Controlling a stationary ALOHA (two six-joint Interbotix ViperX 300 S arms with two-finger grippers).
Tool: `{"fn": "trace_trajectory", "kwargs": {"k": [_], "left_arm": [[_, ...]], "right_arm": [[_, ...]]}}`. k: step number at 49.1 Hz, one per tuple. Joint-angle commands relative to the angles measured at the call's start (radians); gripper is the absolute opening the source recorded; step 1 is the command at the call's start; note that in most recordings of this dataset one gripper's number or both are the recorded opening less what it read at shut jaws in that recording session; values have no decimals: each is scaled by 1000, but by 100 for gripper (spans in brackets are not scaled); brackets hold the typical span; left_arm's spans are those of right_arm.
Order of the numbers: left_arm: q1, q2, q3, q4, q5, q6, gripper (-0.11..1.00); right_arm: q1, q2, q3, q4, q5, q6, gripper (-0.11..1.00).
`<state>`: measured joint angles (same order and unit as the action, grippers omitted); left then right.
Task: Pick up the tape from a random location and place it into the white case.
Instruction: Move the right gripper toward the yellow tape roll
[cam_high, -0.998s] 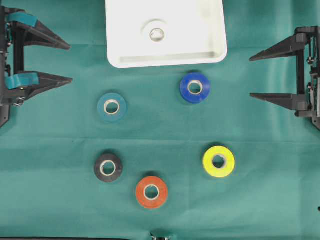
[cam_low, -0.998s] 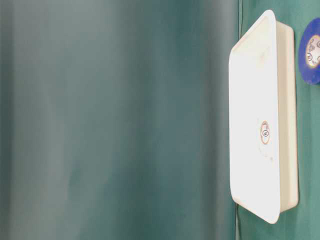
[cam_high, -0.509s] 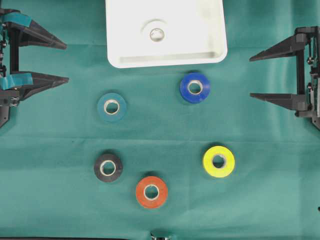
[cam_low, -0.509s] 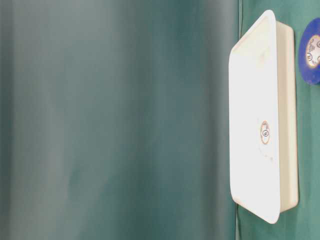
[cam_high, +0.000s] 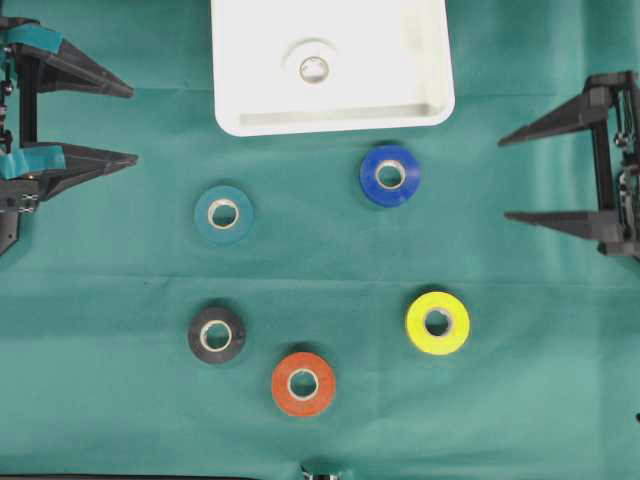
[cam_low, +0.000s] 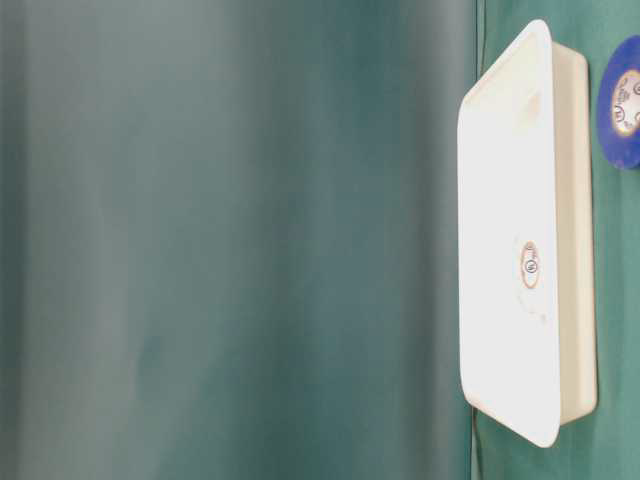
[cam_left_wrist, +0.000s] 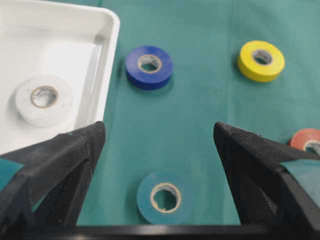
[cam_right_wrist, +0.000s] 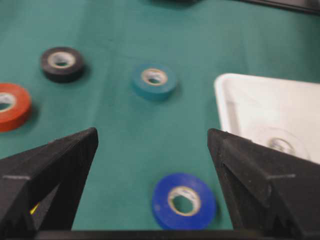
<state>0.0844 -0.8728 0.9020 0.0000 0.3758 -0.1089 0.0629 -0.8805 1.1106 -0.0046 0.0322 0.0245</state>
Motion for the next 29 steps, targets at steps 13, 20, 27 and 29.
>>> {"fn": "trace_trajectory", "kwargs": {"k": [13,20,27,29], "left_arm": [[2,3,-14,0,-17,0,99],[2,3,-12,0,-17,0,99],[2,3,-12,0,-18,0,99],[2,5,-14,0,-18,0,99]], "right_arm": [[170,2,-31,5,21,2,89],[218,2,-34,5,26,2,89],[230,2,-34,5,28,2,89],[229,2,-34,5,28,2,89]]}}
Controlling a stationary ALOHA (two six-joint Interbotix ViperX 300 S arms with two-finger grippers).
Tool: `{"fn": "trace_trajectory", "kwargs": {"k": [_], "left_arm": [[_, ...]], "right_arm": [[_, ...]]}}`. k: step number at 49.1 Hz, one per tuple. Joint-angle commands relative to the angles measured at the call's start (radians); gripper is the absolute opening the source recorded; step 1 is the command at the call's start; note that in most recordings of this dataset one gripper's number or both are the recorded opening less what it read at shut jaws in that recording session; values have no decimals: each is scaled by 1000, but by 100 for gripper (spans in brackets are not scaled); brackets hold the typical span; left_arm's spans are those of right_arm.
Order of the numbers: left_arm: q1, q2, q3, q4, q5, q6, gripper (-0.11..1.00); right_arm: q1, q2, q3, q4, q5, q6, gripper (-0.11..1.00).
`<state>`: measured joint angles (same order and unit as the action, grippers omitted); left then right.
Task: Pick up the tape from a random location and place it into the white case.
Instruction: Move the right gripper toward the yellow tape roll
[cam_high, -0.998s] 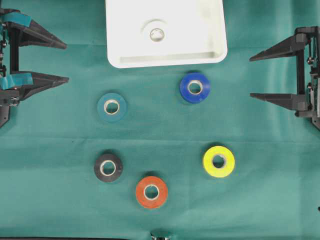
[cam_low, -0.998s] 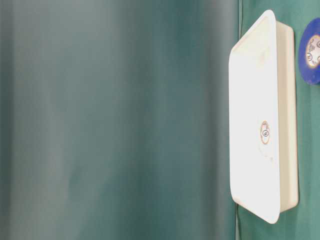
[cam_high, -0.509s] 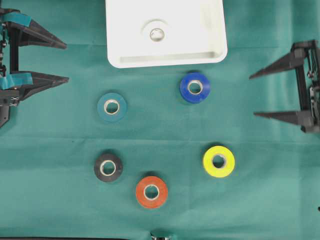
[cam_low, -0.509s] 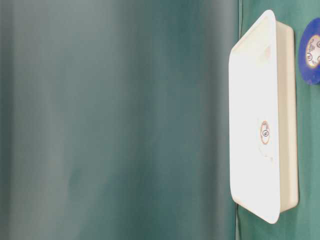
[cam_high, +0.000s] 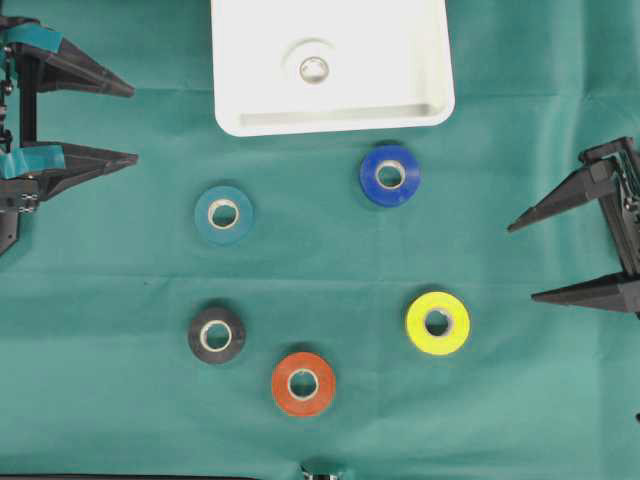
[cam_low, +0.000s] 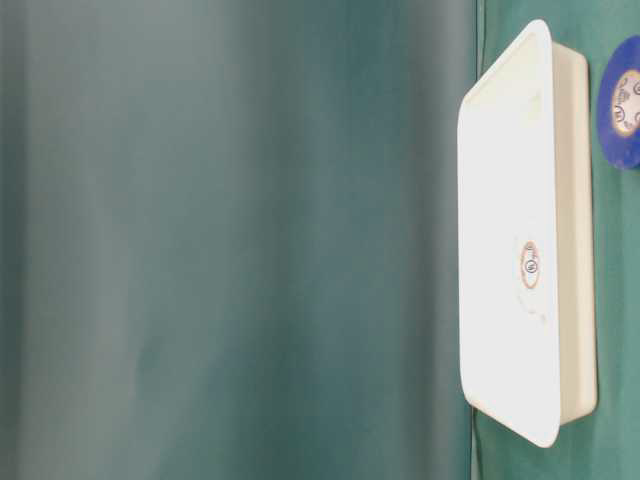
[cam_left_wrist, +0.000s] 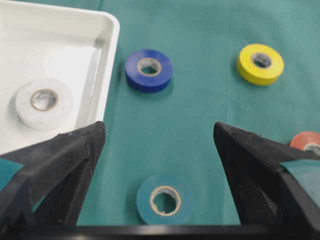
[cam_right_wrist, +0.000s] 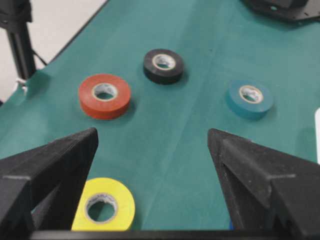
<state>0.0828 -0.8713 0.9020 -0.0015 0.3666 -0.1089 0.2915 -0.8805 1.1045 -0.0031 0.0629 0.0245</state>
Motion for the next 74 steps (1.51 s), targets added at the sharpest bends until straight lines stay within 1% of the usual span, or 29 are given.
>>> {"fn": "trace_trajectory", "kwargs": {"k": [1,20,26,36,53,62,68,74], "left_arm": [[3,2,-14,2,-8,0,99],[3,2,-14,2,-9,0,99],[5,3,-12,2,-8,0,99],[3,3,-14,2,-9,2,99],[5,6,-14,2,-8,2,99],[3,5,-14,2,-6,2,99],[3,6,-14,2,-5,2,99],[3,5,-12,2,-3,2,99]], "right_arm": [[2,2,-28,3,-2,0,89],[2,6,-34,3,-6,2,89],[0,38,-49,3,-8,2,89],[2,130,-107,0,-20,-2,89],[0,298,-235,-12,-64,-6,89],[0,391,-316,-14,-66,-9,89],[2,431,-350,-15,-64,-9,89],[0,443,-360,-15,-63,-9,89]]}}
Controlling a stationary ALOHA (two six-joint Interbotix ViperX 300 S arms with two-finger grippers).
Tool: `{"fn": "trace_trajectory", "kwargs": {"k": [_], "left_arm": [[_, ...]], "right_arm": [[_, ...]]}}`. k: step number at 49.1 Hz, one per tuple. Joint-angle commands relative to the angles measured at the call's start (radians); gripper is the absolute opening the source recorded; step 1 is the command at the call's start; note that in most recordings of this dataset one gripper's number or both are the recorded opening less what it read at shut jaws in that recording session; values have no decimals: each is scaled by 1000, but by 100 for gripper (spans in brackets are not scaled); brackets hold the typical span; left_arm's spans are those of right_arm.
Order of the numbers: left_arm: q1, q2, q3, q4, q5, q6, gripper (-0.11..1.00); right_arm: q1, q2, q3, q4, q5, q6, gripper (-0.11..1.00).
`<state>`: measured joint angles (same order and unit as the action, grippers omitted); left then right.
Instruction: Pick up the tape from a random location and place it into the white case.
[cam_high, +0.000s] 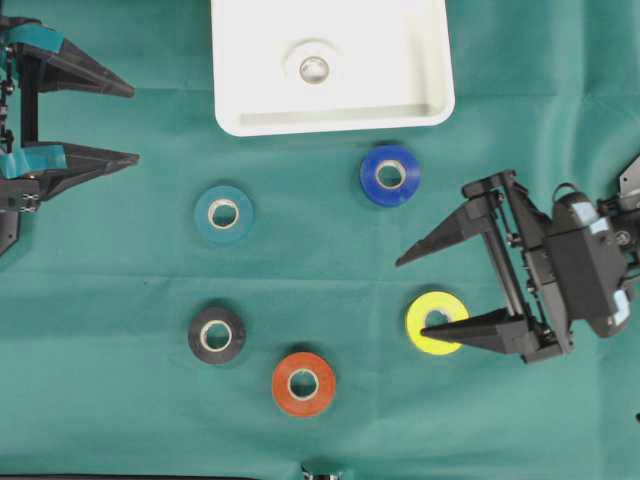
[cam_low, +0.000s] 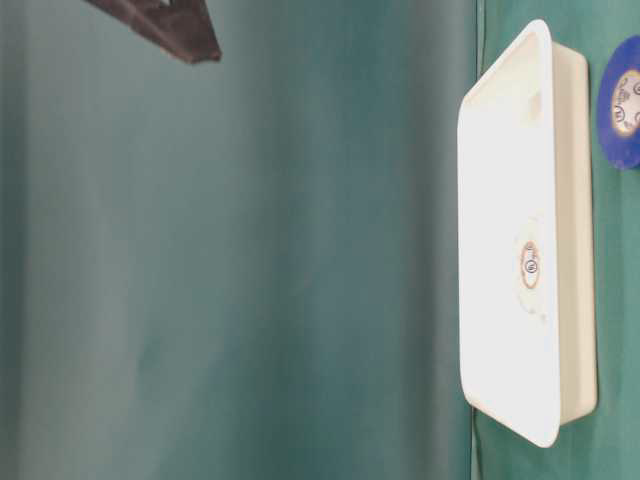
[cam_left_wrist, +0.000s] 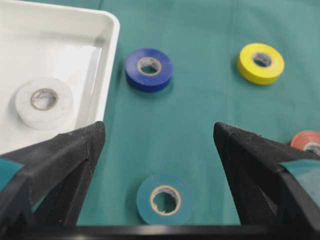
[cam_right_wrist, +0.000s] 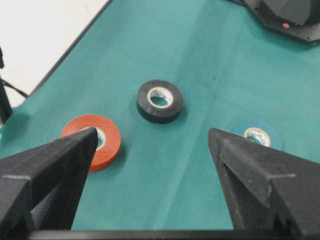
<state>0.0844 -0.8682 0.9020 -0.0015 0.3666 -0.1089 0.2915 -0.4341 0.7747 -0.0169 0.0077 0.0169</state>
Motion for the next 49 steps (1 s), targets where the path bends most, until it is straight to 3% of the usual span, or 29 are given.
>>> {"fn": "trace_trajectory", "kwargs": {"k": [1,23,33,49], "left_arm": [[2,3,-12,2,-3,2,99],[2,3,-14,2,-2,2,99],[2,6,-14,2,-2,2,99],[3,8,-14,2,-6,2,99]], "right_arm": [[0,-3,-31,-2,-8,0,89],[0,-11,-49,9,72,9,89],[2,-9,-86,15,183,20,89],[0,34,-169,11,436,115,89]]}}
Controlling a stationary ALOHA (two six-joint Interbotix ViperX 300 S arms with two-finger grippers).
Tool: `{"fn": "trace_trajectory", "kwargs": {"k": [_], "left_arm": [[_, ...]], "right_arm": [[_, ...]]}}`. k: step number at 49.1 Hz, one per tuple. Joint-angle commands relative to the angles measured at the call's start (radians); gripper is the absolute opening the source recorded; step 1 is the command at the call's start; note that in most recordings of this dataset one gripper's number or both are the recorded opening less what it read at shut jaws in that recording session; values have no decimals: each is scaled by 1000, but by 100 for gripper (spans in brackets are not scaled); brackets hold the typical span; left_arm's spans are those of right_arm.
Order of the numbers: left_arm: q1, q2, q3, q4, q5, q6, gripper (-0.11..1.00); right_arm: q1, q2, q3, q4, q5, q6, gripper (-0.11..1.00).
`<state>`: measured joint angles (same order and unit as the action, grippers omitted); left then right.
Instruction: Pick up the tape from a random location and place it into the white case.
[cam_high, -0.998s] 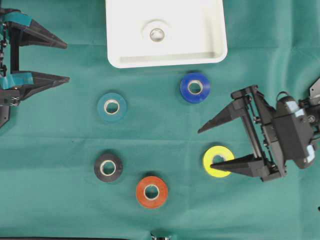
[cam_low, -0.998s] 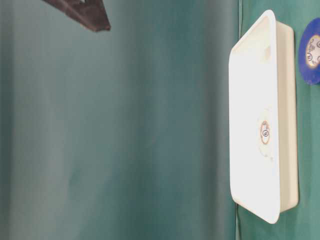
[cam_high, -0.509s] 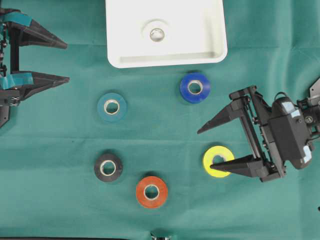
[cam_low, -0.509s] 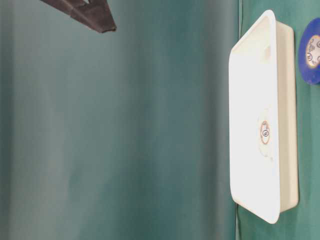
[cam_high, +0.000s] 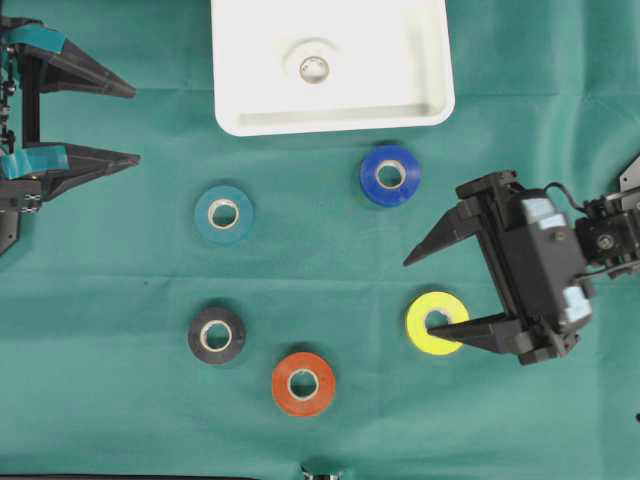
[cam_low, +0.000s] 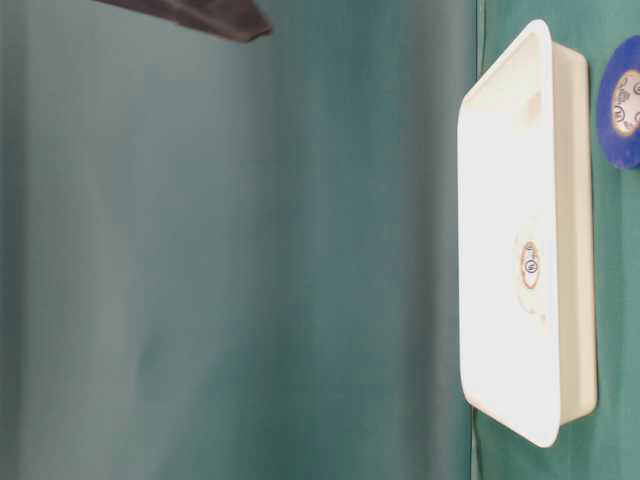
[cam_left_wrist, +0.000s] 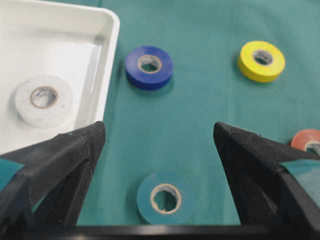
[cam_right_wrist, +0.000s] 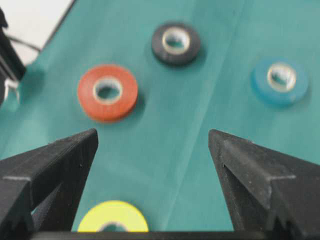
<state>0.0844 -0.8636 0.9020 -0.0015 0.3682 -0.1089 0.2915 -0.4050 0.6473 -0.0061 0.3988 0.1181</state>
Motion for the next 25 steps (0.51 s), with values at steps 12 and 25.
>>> {"fn": "trace_trajectory", "kwargs": {"k": [12,25], "left_arm": [[2,3,-14,2,-11,2,99],[2,3,-14,2,-9,0,99]], "right_arm": [[2,52,-127,-2,267,55,89],[2,91,-218,-3,465,60,89]]}}
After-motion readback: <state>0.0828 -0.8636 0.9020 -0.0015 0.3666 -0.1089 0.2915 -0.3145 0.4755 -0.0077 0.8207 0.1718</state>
